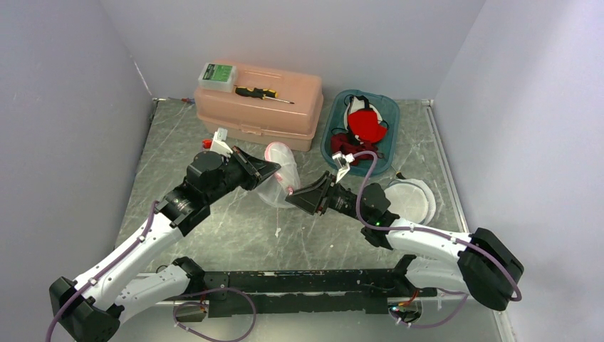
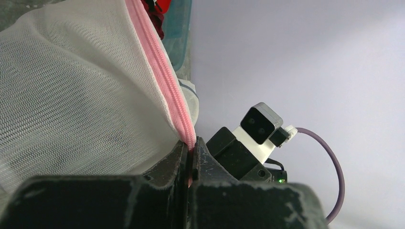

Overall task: Unzip the laundry bag and remove the bra
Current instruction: Unzip the laundry bag at the center of the board.

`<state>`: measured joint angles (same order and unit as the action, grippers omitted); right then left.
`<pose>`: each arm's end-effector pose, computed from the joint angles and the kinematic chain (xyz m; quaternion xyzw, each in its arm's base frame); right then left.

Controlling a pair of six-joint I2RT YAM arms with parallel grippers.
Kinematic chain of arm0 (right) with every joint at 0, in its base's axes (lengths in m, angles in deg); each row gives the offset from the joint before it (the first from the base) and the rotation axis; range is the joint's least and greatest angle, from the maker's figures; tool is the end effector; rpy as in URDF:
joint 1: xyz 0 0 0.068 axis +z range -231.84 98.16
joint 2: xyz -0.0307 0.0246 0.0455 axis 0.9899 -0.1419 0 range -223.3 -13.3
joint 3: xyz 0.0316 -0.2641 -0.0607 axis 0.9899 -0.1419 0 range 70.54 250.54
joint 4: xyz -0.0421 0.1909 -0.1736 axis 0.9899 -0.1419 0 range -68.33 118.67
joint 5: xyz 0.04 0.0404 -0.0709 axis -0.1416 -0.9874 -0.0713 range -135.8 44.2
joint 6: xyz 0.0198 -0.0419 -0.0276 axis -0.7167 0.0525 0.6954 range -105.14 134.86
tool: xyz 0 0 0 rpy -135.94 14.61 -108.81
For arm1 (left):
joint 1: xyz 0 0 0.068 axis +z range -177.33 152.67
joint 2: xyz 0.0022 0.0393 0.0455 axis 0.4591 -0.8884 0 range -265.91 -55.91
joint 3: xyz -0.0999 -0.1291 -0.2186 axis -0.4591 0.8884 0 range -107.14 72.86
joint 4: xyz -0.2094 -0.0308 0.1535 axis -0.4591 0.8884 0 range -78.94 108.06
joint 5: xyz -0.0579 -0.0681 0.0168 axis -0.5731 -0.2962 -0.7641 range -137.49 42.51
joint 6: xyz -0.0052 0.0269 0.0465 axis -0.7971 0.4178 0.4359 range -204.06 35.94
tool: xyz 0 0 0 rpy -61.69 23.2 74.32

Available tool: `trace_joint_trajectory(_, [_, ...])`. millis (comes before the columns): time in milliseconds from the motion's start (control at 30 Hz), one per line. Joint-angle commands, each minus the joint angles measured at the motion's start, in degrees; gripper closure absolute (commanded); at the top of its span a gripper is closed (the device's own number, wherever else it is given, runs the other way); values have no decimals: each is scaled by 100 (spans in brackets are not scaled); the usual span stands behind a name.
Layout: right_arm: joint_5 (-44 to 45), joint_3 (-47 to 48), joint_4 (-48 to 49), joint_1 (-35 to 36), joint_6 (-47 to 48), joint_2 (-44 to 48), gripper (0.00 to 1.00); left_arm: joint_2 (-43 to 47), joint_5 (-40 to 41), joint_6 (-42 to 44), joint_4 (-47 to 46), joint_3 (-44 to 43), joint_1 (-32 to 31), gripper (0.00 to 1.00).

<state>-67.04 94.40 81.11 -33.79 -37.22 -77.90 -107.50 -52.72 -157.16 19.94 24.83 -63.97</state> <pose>0.1485 0.1845 0.2592 -0.1210 0.6252 0.6591 0.4000 0.1675 -0.1287 0.3414 -0.2164 0.7486 -0.5321 0.3309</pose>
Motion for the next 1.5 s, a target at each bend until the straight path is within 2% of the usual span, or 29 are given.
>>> trace_joint_trajectory(0, [146,139,384,15,-56,-18,61,122,49,25,-281,-215,-27,97])
trace_joint_trajectory(400, [393,109,153,19,-98,-36,84,198,58,20,-274,-133,-36,97])
trace_joint_trajectory(567, [513,38,-82,20,-75,41,88,243,75,18,-253,-111,-35,97])
trace_joint_trajectory(667, [545,-39,-92,18,-97,72,87,264,64,15,-282,-77,-31,97])
trace_joint_trajectory(900, [471,-7,4,17,-94,61,73,255,23,-20,-336,-35,-45,97])
trace_joint_trajectory(1033, [407,97,-24,20,-42,78,72,270,46,-20,-335,-14,-62,97])
trace_joint_trajectory(1200, [403,141,-56,20,-30,88,79,261,58,-16,-340,4,-71,97])
trace_joint_trajectory(1467, [452,60,-171,20,40,180,100,230,55,-4,-322,42,-80,97])
